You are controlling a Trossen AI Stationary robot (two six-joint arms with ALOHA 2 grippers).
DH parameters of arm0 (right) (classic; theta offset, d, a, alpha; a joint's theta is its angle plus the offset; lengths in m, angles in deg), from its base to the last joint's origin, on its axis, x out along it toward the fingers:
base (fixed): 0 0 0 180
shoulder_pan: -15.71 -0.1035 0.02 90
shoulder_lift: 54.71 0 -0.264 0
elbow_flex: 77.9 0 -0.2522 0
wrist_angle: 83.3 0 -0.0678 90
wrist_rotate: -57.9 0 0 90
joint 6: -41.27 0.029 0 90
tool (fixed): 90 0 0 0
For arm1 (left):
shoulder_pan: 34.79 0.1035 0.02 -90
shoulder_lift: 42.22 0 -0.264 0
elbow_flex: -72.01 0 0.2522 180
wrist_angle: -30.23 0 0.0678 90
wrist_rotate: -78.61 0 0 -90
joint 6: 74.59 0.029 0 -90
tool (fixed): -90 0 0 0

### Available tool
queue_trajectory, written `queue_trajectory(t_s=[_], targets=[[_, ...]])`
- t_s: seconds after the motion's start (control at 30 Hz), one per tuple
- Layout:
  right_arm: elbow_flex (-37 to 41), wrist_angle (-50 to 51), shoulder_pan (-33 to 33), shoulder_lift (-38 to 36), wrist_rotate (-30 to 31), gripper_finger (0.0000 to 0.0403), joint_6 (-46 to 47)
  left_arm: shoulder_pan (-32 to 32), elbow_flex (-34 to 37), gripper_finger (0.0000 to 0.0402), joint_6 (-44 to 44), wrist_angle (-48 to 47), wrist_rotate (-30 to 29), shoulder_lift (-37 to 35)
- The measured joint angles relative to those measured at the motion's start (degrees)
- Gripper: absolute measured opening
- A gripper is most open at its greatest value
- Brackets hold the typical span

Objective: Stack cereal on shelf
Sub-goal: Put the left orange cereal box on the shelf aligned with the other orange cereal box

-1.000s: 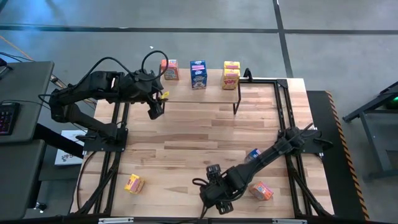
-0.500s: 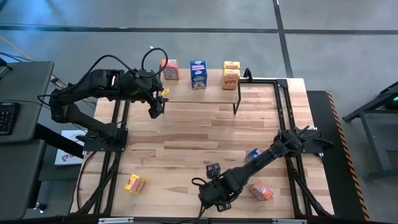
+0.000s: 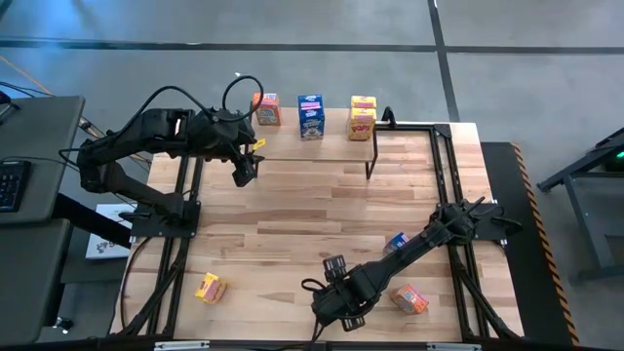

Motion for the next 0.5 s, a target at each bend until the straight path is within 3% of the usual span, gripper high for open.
queue_trajectory(t_s=[0.5], targets=[[0.0, -0.1, 2.1, -0.3, -1.2, 0.0181, -1.1, 0.0, 0.0, 0.0294, 4.7, -1.3, -1.9, 0.0]])
